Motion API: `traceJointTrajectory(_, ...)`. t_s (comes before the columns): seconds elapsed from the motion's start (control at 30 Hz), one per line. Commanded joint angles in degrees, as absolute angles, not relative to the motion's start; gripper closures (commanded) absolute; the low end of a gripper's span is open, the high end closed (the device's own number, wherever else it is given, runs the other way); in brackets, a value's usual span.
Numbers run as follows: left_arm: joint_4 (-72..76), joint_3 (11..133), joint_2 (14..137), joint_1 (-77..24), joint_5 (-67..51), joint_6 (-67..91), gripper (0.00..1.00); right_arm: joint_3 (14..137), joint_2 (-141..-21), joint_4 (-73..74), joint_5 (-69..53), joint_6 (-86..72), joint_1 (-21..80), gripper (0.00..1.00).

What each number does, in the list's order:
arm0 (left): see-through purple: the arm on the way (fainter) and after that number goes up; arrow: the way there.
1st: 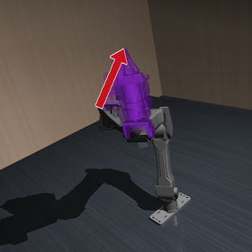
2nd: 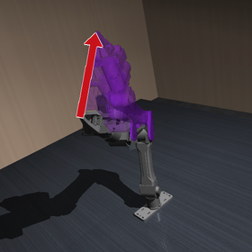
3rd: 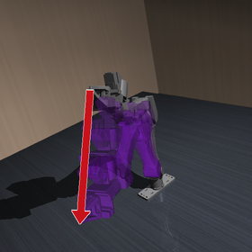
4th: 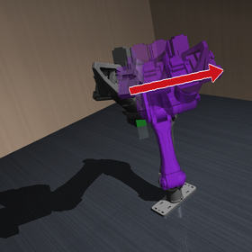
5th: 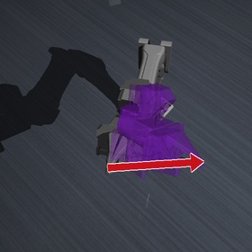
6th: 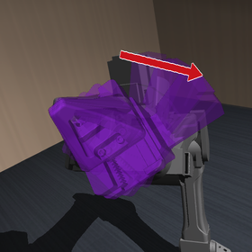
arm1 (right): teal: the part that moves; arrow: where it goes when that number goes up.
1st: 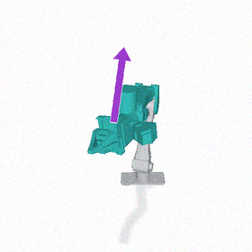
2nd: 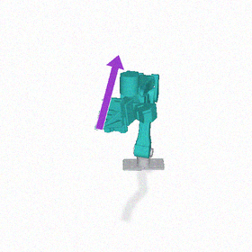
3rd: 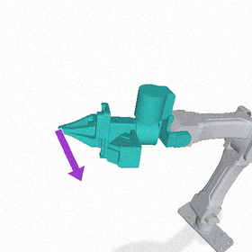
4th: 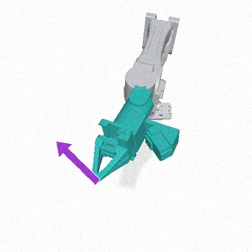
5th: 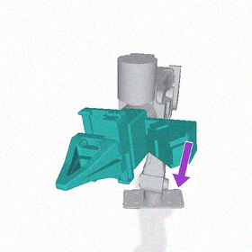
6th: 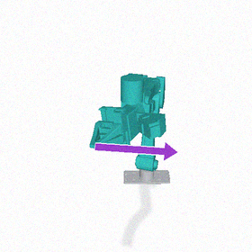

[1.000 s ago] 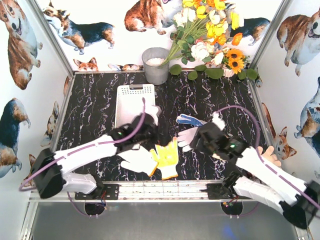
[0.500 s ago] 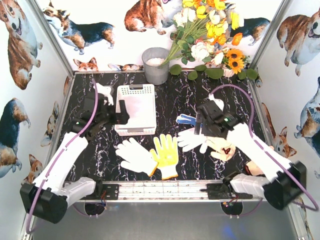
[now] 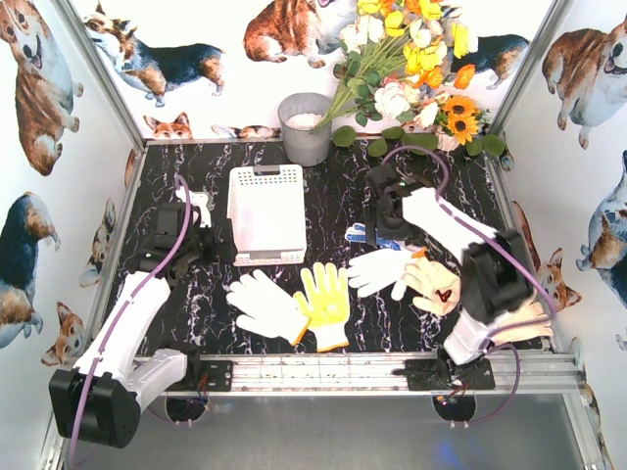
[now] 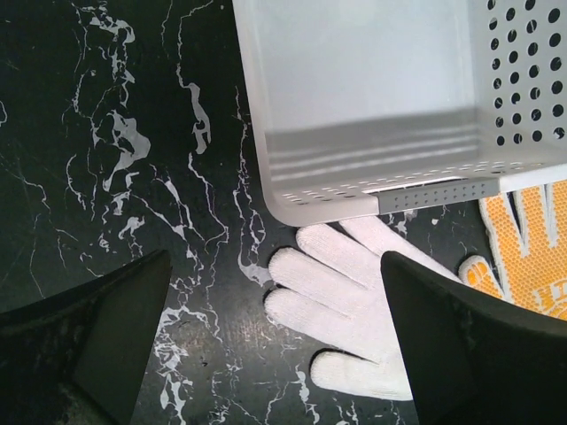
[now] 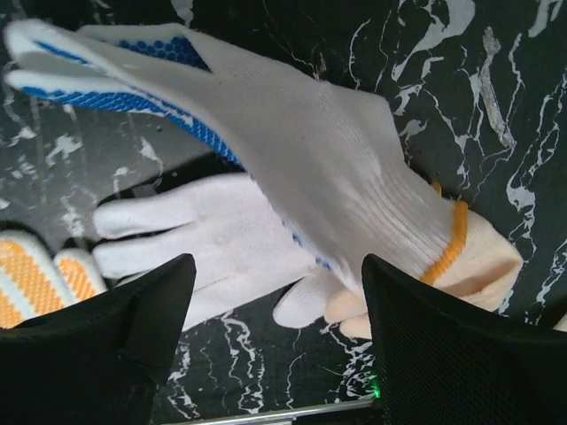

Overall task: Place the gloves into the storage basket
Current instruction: Pick up the glove from the center of the board.

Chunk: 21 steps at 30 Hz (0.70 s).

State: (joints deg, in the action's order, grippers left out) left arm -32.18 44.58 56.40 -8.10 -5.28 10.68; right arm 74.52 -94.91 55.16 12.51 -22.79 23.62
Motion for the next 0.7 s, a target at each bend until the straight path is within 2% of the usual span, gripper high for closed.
traceJointTrajectory(0.0,-30.95,44.70,57.24,-7.12,-5.99,9.24,0.00,80.17,-100.94,59.40,16.15,-20.78,23.73,0.23)
traceJointTrajectory(0.2,-30.89,44.38,56.67,-7.12,-4.90,9.06,0.00,81.65,-102.37,58.72,19.89,-18.79,23.72,0.24)
traceJointTrajectory(0.27,-30.93,44.38,56.92,-7.14,-4.25,9.01,0.00,81.86,-103.83,58.38,20.04,-18.07,23.72,0.31)
traceJointTrajectory(0.3,-30.94,44.46,57.21,-7.06,-3.96,9.05,0.00,82.14,-104.44,58.47,20.29,-18.25,23.73,0.46)
traceJointTrajectory(0.33,-30.89,44.55,57.60,-7.03,-3.81,8.99,0.00,82.51,-104.82,58.67,20.59,-18.61,23.73,0.67)
traceJointTrajectory(0.37,-30.86,44.75,57.98,-6.98,-3.68,8.97,0.00,82.87,-104.81,58.71,20.34,-19.00,23.73,0.83)
traceJointTrajectory(0.4,-30.85,44.88,58.45,-6.90,-3.47,8.97,0.00,83.14,-104.21,58.71,19.93,-19.44,23.73,0.95)
traceJointTrajectory(0.43,-30.85,44.97,58.79,-6.86,-3.29,8.96,0.00,83.57,-103.20,58.71,19.14,-20.03,23.73,1.00)
traceJointTrajectory(0.67,-30.21,44.58,57.88,-6.79,-4.92,9.61,0.00,84.40,-89.99,60.23,11.12,-20.66,23.64,1.00)
